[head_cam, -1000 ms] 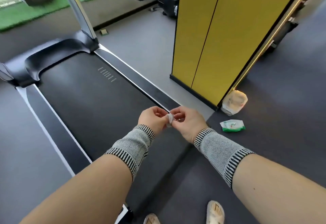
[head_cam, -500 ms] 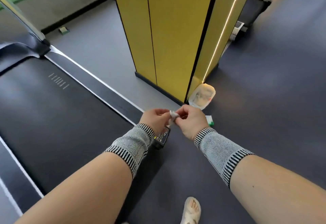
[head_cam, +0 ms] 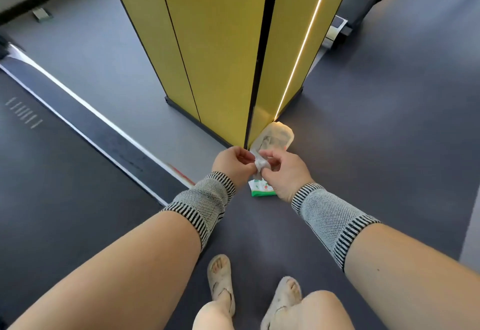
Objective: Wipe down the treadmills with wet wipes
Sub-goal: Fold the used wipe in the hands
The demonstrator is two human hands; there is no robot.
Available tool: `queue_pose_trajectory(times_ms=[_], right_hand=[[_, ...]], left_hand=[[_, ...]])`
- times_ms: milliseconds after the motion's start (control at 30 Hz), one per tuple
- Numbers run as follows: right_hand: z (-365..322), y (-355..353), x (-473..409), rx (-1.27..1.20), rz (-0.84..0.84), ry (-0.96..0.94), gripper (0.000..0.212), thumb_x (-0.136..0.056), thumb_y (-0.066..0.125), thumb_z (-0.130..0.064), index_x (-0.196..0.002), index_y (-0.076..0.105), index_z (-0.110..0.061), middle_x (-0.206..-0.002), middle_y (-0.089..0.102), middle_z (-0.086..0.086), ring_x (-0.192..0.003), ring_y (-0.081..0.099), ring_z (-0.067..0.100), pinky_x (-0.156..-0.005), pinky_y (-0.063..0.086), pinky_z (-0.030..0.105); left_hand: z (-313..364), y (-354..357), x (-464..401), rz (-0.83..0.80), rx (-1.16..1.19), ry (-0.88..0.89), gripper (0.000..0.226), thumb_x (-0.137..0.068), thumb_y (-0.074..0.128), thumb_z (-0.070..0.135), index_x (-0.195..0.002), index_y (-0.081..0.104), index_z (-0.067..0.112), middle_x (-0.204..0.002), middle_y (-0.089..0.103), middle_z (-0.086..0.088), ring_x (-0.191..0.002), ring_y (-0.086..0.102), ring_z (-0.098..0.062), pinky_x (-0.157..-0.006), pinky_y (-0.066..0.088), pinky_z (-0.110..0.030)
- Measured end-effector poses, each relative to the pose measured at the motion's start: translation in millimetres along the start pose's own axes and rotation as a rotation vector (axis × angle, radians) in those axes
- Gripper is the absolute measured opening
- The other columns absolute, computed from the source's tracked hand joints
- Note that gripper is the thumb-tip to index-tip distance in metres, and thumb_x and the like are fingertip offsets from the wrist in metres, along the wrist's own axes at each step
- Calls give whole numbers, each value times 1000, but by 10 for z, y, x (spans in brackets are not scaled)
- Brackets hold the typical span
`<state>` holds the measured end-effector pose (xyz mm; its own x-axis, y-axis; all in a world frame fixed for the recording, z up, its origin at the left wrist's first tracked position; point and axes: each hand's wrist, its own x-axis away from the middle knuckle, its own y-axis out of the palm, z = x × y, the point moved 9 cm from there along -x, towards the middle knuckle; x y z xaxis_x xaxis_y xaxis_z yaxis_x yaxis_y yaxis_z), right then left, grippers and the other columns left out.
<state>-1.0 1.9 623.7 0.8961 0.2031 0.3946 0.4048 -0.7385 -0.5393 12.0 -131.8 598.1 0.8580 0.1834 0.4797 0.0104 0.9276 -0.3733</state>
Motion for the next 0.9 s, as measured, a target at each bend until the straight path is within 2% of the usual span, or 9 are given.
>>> queue_pose_trajectory(times_ms=[100,200,300,467,600,667,767,833,900], right_hand=[[141,-130,-256,50,-6,1,13,-87,61,-20,-87,64,-33,-82,65,-11,-82,62,10,-78,51,25],[325,-315,-575,109,6,-9,10,-87,61,-18,-82,61,-26,-79,61,-9,-79,59,11,-70,46,23],[564,-488,-947,165,18,-72,6,-86,60,-12,-85,63,-18,-86,58,-5,-81,56,12,-69,39,19],[1144,-639,-1702,233,-4,-193,10,-88,59,-12,-94,67,-15,-104,58,0,-85,52,10,-73,35,14],[1721,-624,-2309,267,38,-242,20,-89,57,-10,-107,66,-15,-102,48,-7,-88,49,9,-73,30,7],[2039,-407,-2707,330,-20,-267,34,-90,56,-9,-122,60,-17,-119,49,-2,-108,52,16,-87,35,12],[2711,164,-3299,653,-263,-284,50,-91,52,-9,-139,45,-22,-154,24,7,-141,26,27,-113,26,33],[3183,374,-3625,699,-293,-267,55,-90,50,-7,-141,43,-26,-155,24,5,-141,27,24,-110,30,31],[3618,607,-3847,739,-305,-290,47,-88,53,-11,-132,54,-26,-145,43,3,-130,43,22,-104,38,29]], left_hand=[[10,194,-215,4,71,-49,13,-81,72,11,-83,61,18,-82,66,-3,-72,62,-14,-71,58,-30],[56,416,-471,0,150,-94,13,-82,72,10,-85,63,18,-83,66,-3,-72,62,-14,-67,58,-28],[48,677,-763,50,187,-135,13,-85,68,8,-88,64,20,-85,68,-1,-76,61,-16,-72,56,-33],[-263,1307,-1385,156,250,-193,20,-87,64,4,-103,65,16,-92,68,3,-84,64,-18,-59,48,-23],[-613,1871,-1935,164,239,-180,35,-88,60,2,-120,61,16,-105,65,3,-92,62,-16,-66,49,-23],[-801,2038,-2259,163,171,-124,44,-90,59,3,-131,55,19,-115,62,3,-96,60,-16,-78,53,-28],[-1221,2270,-2807,169,55,-52,52,-90,56,5,-139,46,19,-131,57,-1,-109,60,-27,-92,50,-33],[-1584,2443,-3111,174,-17,-27,52,-91,56,7,-140,46,20,-132,56,-1,-101,62,-26,-88,49,-27],[-2016,2636,-3389,163,-118,-15,50,-91,57,10,-139,48,22,-129,58,2,-88,61,-14,-84,46,-20]])
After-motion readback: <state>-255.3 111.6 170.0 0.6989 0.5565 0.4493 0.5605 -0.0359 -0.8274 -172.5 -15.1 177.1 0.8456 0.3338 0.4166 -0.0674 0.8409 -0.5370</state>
